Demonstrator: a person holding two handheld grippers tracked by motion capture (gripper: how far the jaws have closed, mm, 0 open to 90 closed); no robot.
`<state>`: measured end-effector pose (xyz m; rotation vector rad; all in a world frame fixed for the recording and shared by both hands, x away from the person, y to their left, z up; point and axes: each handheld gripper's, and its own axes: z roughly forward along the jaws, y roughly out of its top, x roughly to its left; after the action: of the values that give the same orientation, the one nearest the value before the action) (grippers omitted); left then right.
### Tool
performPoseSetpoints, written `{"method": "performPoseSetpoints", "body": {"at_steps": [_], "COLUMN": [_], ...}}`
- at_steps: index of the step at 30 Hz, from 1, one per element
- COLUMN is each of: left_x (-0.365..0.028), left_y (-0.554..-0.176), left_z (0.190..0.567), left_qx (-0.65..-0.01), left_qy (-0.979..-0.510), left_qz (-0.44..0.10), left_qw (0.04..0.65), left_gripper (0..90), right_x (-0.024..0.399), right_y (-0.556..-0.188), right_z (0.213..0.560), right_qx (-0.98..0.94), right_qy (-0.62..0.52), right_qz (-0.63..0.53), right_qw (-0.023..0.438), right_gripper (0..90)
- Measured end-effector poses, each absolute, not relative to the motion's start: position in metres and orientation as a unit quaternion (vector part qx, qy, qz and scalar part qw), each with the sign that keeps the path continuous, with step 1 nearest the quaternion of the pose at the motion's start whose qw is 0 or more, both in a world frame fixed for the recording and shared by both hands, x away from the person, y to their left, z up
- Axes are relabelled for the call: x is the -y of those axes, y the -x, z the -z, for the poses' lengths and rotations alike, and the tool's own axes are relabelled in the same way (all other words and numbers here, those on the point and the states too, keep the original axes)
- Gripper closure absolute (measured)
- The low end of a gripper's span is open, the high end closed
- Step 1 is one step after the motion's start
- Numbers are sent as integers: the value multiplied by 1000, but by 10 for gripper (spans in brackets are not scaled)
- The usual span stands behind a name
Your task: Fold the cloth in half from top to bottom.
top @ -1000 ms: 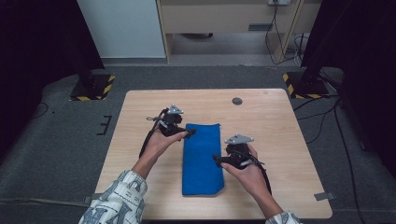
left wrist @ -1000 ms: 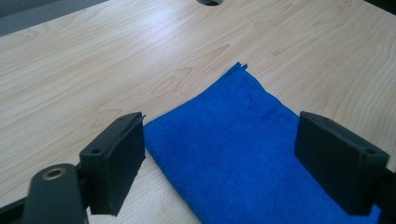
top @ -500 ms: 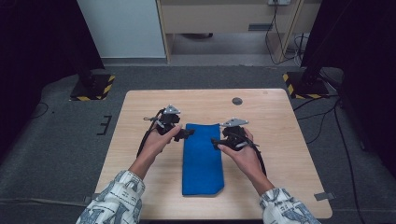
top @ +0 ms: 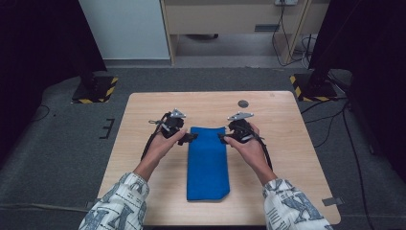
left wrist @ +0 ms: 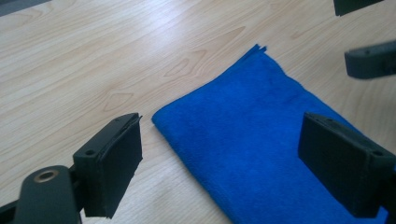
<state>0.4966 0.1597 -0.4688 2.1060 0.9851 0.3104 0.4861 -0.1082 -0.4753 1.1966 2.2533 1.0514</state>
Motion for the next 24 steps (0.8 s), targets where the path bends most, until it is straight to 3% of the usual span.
{"method": "performPoseSetpoints", "body": {"at_steps": [10, 17, 24], "left_x": [-168, -171, -170], "left_y": [-502, -500, -493], "left_z": [474, 471, 467], "left_qx": [-399, -409, -405], "left_qy": [-828, -821, -822], "left_qz": [-130, -135, -137], "left_qw": [371, 374, 377], "left_gripper": [139, 152, 152], "right_x": [106, 107, 108], "right_y": [-513, -522, -535], "right_z": [485, 482, 493], "right_qx": [-806, -805, -802], "right_qy": [-432, -433, -448], "right_qz": [-370, -368, -358], "right_qw": [163, 172, 167], "right_gripper": [365, 457, 492]}}
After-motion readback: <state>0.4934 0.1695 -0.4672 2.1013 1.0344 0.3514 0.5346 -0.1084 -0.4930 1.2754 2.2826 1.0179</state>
